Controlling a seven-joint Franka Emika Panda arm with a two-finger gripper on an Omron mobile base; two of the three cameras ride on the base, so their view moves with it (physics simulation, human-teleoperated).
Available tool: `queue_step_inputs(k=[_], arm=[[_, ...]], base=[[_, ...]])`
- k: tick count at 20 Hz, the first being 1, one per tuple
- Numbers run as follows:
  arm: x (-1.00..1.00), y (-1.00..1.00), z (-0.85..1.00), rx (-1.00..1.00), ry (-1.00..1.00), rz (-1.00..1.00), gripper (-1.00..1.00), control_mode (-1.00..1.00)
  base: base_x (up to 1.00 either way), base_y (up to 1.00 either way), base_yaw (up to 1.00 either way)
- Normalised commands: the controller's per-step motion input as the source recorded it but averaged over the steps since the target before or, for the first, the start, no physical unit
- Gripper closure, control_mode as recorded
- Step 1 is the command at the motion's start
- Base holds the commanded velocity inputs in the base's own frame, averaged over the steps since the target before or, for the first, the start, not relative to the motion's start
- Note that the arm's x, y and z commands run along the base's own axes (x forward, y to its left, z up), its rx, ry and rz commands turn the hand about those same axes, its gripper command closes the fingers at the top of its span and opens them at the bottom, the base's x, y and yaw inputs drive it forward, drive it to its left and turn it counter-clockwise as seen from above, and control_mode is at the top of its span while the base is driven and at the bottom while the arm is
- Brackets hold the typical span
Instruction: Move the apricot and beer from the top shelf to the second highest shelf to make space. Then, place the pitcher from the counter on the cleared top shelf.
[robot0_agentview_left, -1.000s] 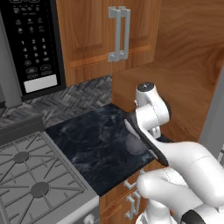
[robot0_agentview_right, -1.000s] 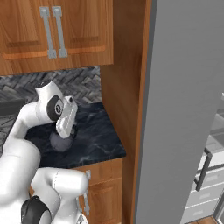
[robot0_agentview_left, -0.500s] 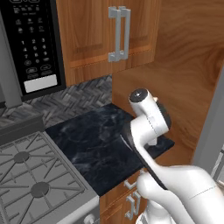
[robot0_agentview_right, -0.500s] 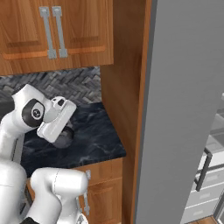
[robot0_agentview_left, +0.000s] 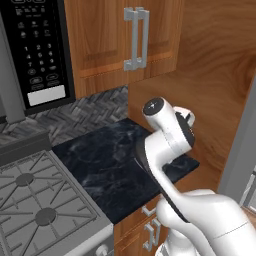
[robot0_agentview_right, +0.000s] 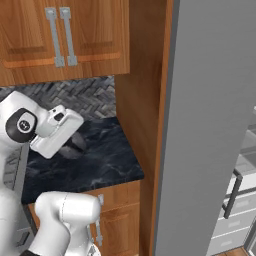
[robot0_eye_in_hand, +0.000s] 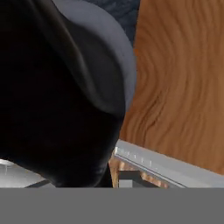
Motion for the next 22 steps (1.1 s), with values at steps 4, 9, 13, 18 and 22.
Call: queue_step_inputs(k=[4,9,13,18,22], arm=[[-0.14,0.14,0.00,0.17,-0.41,-0.39,1.00,-1.00],[-0.08,0.11,0.02,0.24,-0.35,-0.39,1.00,-1.00],[-0.35,0.01,0.53,0.29,-0.04,-0.23,1.00,-1.00],[-0.31,0.00,0.64,0.29,0.00,-0.06,1.00,-1.00],[-0.46,0.00,0.19,0.03,-0.26,0.00,1.00,-1.00]], base=[[0.00,0.00,0.00],[0.00,0.00,0.00],[0.00,0.00,0.00],[0.00,0.00,0.00],[0.00,0.00,0.00]])
